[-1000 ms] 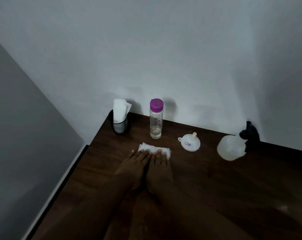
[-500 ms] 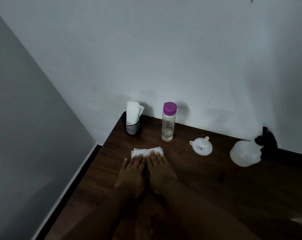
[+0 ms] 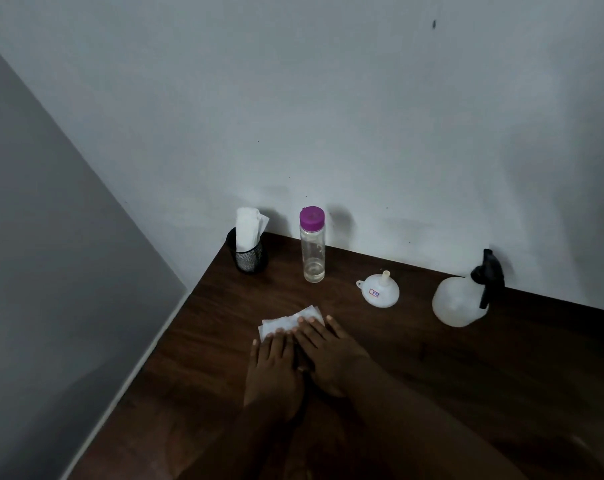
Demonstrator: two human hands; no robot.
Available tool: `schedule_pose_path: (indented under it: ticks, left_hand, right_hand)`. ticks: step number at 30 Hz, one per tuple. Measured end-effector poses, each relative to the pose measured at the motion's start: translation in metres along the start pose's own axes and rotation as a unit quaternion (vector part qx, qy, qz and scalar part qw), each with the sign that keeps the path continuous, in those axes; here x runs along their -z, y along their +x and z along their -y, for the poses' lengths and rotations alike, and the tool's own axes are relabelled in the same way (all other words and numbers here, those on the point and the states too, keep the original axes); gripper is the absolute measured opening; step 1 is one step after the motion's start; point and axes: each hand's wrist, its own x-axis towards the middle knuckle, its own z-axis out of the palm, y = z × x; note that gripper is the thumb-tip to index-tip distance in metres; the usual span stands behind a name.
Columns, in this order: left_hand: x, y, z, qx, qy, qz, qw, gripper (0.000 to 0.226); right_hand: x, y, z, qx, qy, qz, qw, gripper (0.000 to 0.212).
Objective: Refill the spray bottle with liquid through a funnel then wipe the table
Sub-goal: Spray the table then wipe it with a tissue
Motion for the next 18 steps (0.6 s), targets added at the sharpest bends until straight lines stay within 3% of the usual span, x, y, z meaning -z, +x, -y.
schedule_pose_path:
  ticks: [7, 12, 16, 18]
  left_hand:
    - [-0.009, -0.013, -0.048, -0.005, -0.01, -0.006, 1.0, 0.062]
    - [-0.019, -0.021, -0.087, -0.022, -0.023, -0.02, 0.999, 0.062]
    - [-0.023, -0.023, -0.121, -0.043, 0.004, -0.014, 0.999, 0.075]
    - [-0.028, -0.022, -0.138, -0.049, 0.006, -0.006, 0.999, 0.068]
  right_hand:
    - [-0.008, -0.044, -0.025, 0.0, -0.004, 0.019, 1.0, 0.068]
    - [-0.015, -0.08, -0.047, -0.018, -0.005, 0.028, 0.999, 0.068]
    - [-0.019, -0.11, -0.067, -0.035, -0.008, 0.029, 0.999, 0.068]
    - [-0.021, -0.124, -0.077, -0.044, -0.007, 0.04, 0.998, 0.069]
